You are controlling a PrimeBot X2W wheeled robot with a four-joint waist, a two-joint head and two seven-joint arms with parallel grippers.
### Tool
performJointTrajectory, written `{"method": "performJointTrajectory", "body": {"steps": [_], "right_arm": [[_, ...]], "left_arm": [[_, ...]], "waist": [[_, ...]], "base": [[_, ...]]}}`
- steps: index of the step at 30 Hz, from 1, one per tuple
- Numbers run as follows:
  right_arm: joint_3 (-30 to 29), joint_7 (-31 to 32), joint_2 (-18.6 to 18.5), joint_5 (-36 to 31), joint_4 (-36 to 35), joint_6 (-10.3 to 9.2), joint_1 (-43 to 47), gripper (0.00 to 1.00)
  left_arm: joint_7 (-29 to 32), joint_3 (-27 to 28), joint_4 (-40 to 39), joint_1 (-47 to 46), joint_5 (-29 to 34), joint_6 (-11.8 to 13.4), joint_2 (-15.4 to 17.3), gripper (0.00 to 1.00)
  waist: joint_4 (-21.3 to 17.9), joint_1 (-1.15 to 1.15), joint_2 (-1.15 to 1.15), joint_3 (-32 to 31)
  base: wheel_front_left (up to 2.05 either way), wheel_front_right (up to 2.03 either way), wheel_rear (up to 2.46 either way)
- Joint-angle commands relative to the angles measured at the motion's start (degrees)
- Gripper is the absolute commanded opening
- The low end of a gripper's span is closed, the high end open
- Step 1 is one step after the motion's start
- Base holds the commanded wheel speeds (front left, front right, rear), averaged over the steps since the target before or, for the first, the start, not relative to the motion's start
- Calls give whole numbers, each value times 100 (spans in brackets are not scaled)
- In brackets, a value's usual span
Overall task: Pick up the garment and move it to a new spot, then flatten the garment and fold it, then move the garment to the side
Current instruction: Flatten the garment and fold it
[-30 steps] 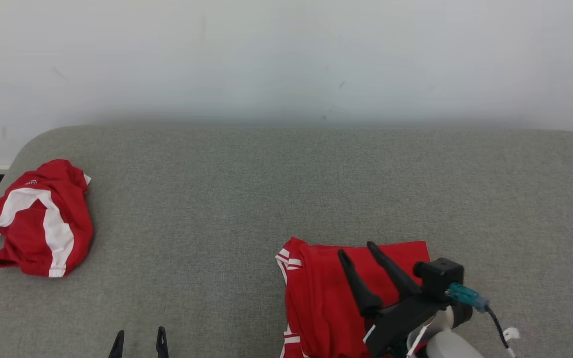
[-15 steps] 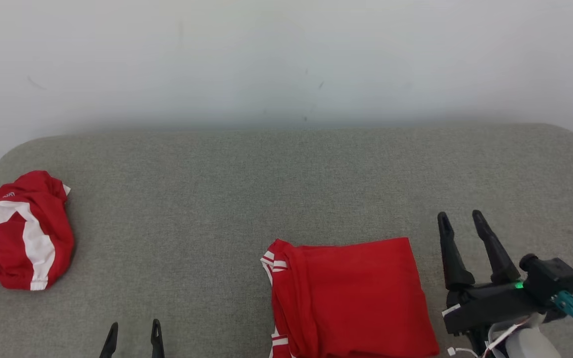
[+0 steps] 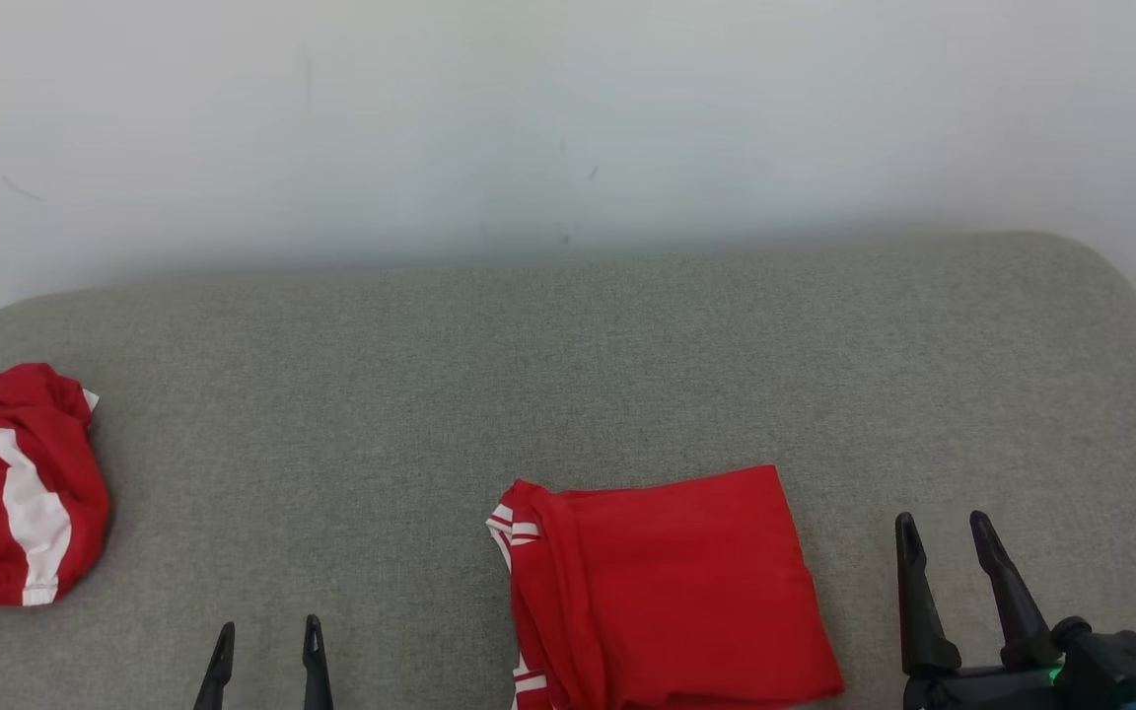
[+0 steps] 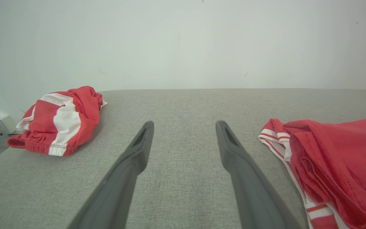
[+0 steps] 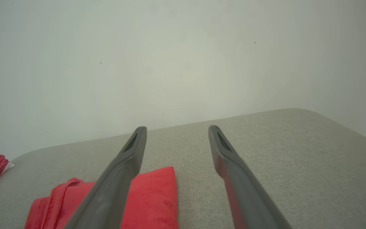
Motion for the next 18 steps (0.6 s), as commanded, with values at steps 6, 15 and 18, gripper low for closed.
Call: {"method": "performJointTrajectory", "body": {"steps": [6,15,18], "right_arm": [[-86,-4,188,-163,2,-14,317,100],[95,-4,247,-355,356,-14,438,100],[167,-5,255,-428,460,-14,425,100]], "left_arm": [[-18,-121,-17,16,56,80,-8,100],[-18,-184,99,29,59,49,-7,100],[-18,-203,144,41,72,39,-8,100]], "waist": [[-55,0,0,-30],[-16,0,0,-84],[7,0,0,-95]], "base": [[0,0,0],[0,0,0],[0,0,0]]}}
